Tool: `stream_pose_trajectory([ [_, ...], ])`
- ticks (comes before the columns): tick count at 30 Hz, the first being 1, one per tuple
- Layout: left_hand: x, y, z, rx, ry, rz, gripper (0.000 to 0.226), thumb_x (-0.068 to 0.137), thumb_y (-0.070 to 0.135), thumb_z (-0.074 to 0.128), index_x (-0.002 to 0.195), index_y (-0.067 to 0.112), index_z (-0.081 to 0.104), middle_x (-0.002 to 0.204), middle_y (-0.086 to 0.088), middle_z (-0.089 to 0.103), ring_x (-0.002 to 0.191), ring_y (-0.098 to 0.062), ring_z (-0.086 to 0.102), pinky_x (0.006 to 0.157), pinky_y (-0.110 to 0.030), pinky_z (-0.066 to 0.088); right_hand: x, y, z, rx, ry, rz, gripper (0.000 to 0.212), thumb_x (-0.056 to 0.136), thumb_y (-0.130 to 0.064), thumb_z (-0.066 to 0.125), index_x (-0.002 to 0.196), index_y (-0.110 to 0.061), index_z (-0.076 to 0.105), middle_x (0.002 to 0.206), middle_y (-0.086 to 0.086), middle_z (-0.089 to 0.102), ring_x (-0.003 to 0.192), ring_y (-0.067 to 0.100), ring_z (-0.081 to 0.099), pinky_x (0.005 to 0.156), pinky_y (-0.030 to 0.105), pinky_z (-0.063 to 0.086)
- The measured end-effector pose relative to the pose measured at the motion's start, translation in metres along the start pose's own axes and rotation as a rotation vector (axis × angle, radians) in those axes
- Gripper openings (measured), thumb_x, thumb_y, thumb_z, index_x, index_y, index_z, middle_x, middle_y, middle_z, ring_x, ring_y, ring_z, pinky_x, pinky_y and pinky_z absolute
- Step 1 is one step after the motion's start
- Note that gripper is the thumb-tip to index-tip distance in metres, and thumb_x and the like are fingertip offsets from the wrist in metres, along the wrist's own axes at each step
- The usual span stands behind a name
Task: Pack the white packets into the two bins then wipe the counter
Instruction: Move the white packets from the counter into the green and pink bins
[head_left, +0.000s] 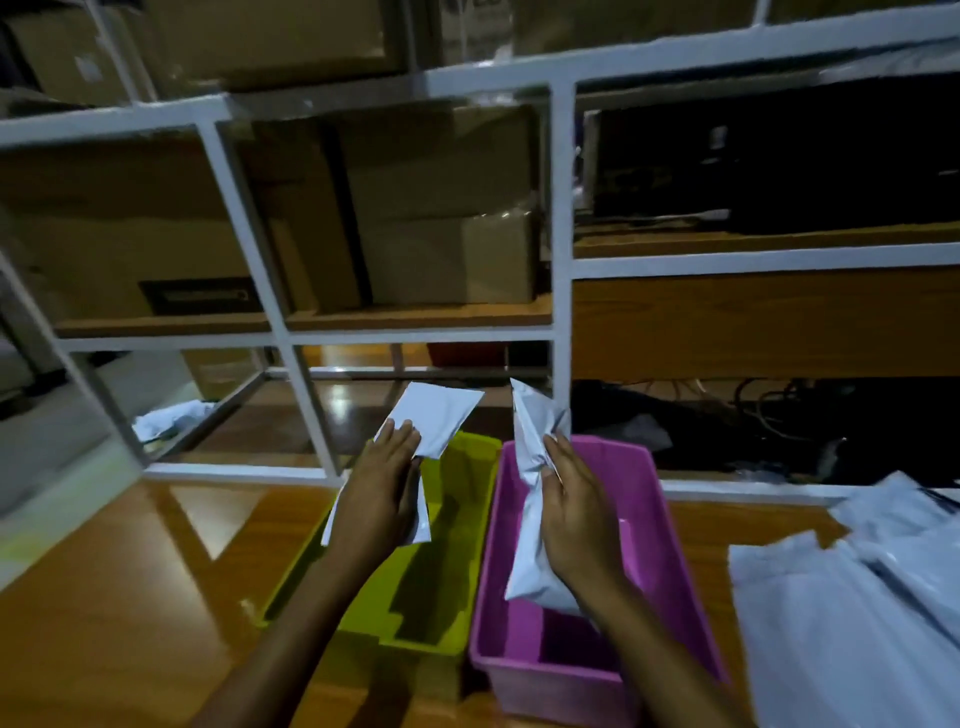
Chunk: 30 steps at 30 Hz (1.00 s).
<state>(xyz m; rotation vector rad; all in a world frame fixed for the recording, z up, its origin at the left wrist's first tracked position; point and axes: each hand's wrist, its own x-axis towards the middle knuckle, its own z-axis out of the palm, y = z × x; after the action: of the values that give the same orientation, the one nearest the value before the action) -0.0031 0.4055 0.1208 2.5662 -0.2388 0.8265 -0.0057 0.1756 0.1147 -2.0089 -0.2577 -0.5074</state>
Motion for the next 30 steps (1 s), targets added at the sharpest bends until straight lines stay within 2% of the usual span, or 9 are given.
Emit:
stream_pose_trajectory([
  [5,-0.008,-0.056,0.0,0.048,-0.115,-0.099,0.04,0.093,0.019,0.046,0.125,0.002,0.062,0.132,-0.018,0.06,0.127,-0.035,0.053,0.105,-0.041,0.04,0.008,-0.039,0.073,-0.149,-0.098,0.061,0.057,0.091,-0.024,0.026,0.142,-0.007,0.045,0.151,0.011,0.04,0.14,0.025,0.035,0.115,0.035,0.03],
  [9,-0.01,-0.078,0.017,0.155,-0.187,-0.084,0.034,0.074,0.007,0.056,0.103,-0.003,0.071,0.103,-0.02,0.073,0.097,-0.037,0.07,0.082,-0.044,0.056,0.019,-0.027,0.137,-0.443,-0.282,0.09,0.049,0.092,-0.009,0.044,0.14,-0.006,0.043,0.155,0.019,0.029,0.144,0.028,0.026,0.116,0.036,0.026],
  [14,-0.011,-0.101,0.043,0.308,-0.519,0.017,0.016,0.073,0.019,0.048,0.071,0.008,0.06,0.07,-0.016,0.061,0.066,-0.036,0.06,0.059,-0.037,0.045,0.014,0.003,0.18,-0.728,-0.486,0.158,0.031,0.091,-0.014,0.042,0.115,-0.005,0.06,0.13,0.019,0.053,0.122,0.035,0.048,0.101,0.041,0.038],
  [16,-0.012,-0.101,0.05,0.378,-0.729,0.137,0.035,0.083,0.03,0.038,0.083,0.004,0.061,0.078,-0.022,0.06,0.074,-0.038,0.059,0.063,-0.04,0.039,0.016,0.005,0.18,-0.789,-0.595,0.156,0.031,0.093,-0.018,0.042,0.114,-0.005,0.061,0.125,0.02,0.054,0.12,0.038,0.048,0.1,0.044,0.038],
  [18,-0.003,-0.098,0.05,0.371,-0.78,0.173,0.054,0.09,0.039,0.026,0.104,-0.001,0.059,0.103,-0.026,0.06,0.098,-0.038,0.058,0.08,-0.041,0.039,0.024,0.0,0.177,-0.781,-0.664,0.134,0.034,0.096,-0.022,0.044,0.119,-0.002,0.058,0.128,0.022,0.052,0.124,0.039,0.046,0.103,0.046,0.037],
  [20,0.012,-0.102,0.055,0.418,-0.881,0.113,0.047,0.095,0.033,0.042,0.127,-0.001,0.049,0.129,-0.024,0.052,0.12,-0.036,0.049,0.102,-0.041,0.033,0.032,-0.004,0.174,-0.737,-0.766,0.166,0.042,0.096,-0.026,0.049,0.129,-0.001,0.05,0.14,0.024,0.043,0.131,0.038,0.04,0.105,0.045,0.037],
  [22,0.024,-0.107,0.064,0.445,-1.079,0.09,0.061,0.095,0.029,0.052,0.143,-0.002,0.032,0.148,-0.025,0.035,0.137,-0.039,0.033,0.116,-0.048,0.019,0.036,-0.002,0.177,-0.818,-0.979,0.162,0.06,0.091,-0.027,0.059,0.141,0.0,0.038,0.155,0.026,0.02,0.143,0.038,0.023,0.11,0.045,0.032],
  [26,0.018,-0.123,0.095,0.534,-1.312,0.047,0.117,0.081,0.05,0.071,0.151,0.0,-0.008,0.16,-0.023,-0.011,0.149,-0.039,-0.004,0.119,-0.056,0.008,0.027,0.024,0.192,-1.017,-1.231,0.247,0.115,0.079,-0.041,0.077,0.152,-0.001,-0.002,0.158,0.022,-0.015,0.146,0.041,-0.01,0.116,0.054,0.012],
  [30,-0.015,-0.129,0.109,0.654,-1.259,0.122,0.127,0.076,0.058,0.072,0.149,-0.004,-0.012,0.154,-0.033,-0.016,0.146,-0.047,-0.006,0.118,-0.058,0.009,0.01,0.055,0.204,-1.047,-1.223,0.316,0.134,0.071,-0.039,0.084,0.148,0.0,-0.019,0.155,0.026,-0.022,0.145,0.045,-0.013,0.115,0.058,0.006],
])
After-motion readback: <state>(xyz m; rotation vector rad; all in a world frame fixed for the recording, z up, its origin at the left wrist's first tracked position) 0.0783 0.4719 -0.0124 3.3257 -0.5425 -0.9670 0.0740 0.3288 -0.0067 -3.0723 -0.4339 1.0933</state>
